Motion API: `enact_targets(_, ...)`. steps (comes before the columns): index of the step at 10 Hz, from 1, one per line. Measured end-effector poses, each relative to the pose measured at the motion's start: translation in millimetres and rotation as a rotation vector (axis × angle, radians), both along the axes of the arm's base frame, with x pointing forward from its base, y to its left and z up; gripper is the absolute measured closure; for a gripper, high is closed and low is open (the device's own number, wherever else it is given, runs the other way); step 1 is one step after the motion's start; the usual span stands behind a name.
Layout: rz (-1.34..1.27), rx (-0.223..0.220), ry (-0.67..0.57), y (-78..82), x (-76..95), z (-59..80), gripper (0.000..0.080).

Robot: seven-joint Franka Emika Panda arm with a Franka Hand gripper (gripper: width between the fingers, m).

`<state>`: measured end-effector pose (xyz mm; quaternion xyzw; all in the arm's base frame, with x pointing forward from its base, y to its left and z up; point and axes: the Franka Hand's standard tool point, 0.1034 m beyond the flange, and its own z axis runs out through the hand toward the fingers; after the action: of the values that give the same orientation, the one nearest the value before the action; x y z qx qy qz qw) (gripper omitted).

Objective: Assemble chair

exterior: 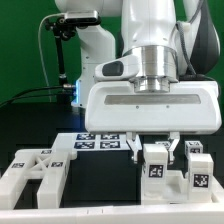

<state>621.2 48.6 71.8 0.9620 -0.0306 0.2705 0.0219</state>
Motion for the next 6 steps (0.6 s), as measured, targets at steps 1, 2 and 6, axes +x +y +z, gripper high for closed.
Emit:
enact_targets(1, -0.001, -0.005, -0.013, -1.3, 0.9, 0.1, 0.0514)
enact_targets(2, -0.002, -0.005, -0.013, -1.7, 1.0, 0.1, 0.0514)
enact_targets(6, -0.001, -0.005, -0.012, -1.7, 0.7, -0.3, 0.0233)
